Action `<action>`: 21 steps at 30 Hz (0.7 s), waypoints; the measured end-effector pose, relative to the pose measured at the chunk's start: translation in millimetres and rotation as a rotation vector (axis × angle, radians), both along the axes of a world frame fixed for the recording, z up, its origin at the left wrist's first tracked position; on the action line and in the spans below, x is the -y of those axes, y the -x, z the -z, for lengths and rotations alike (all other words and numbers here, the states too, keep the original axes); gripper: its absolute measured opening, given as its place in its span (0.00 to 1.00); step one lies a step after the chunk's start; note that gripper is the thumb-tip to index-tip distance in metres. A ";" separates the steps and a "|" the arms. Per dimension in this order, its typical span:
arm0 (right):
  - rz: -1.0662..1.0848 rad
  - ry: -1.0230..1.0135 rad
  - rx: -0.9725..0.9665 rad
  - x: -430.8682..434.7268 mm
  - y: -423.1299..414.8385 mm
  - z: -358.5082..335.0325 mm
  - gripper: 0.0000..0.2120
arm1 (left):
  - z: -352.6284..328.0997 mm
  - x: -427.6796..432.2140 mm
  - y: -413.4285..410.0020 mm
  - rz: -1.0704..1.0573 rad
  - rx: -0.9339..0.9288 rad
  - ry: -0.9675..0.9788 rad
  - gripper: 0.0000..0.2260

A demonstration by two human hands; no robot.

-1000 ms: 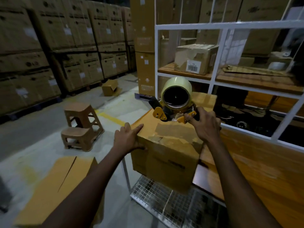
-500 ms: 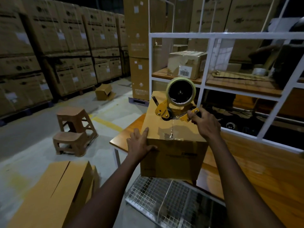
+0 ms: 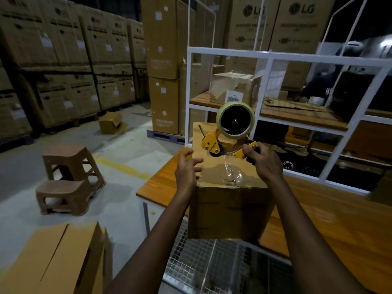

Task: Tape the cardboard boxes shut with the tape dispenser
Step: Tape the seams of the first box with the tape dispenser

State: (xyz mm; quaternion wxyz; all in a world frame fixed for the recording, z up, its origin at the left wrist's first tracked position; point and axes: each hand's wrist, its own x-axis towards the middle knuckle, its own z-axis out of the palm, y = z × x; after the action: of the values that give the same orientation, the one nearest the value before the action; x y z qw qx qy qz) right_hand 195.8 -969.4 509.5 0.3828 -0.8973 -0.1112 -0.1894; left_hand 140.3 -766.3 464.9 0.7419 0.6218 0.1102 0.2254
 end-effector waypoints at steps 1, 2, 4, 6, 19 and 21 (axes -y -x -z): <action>0.004 -0.013 -0.008 -0.4 0.4 1.9 0.21 | -5.3 1.2 -0.3 0.028 0.006 -0.046 0.16; 0.009 -0.032 -0.013 -0.7 1.2 2.4 0.21 | -7.4 1.8 -1.2 0.036 0.036 -0.119 0.17; 0.015 -0.076 -0.014 0.4 0.3 2.3 0.21 | -7.8 2.4 -3.0 0.032 0.096 -0.245 0.22; 0.017 -0.094 -0.006 0.4 -0.7 0.4 0.21 | -5.2 3.5 -5.0 0.052 0.117 -0.282 0.24; 0.041 -0.109 0.009 4.1 -8.3 -14.3 0.25 | 12.8 20.0 -17.5 0.127 0.132 -0.440 0.19; 0.031 -0.133 0.013 4.8 -8.5 -15.4 0.23 | 20.2 18.2 -14.6 0.195 0.108 -0.409 0.15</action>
State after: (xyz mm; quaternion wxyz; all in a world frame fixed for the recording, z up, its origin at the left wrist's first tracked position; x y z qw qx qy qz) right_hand 204.4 -974.2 524.9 0.4380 -0.8703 -0.0870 -0.2081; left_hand 154.9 -784.5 444.8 0.6236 0.7540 -0.0380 0.2031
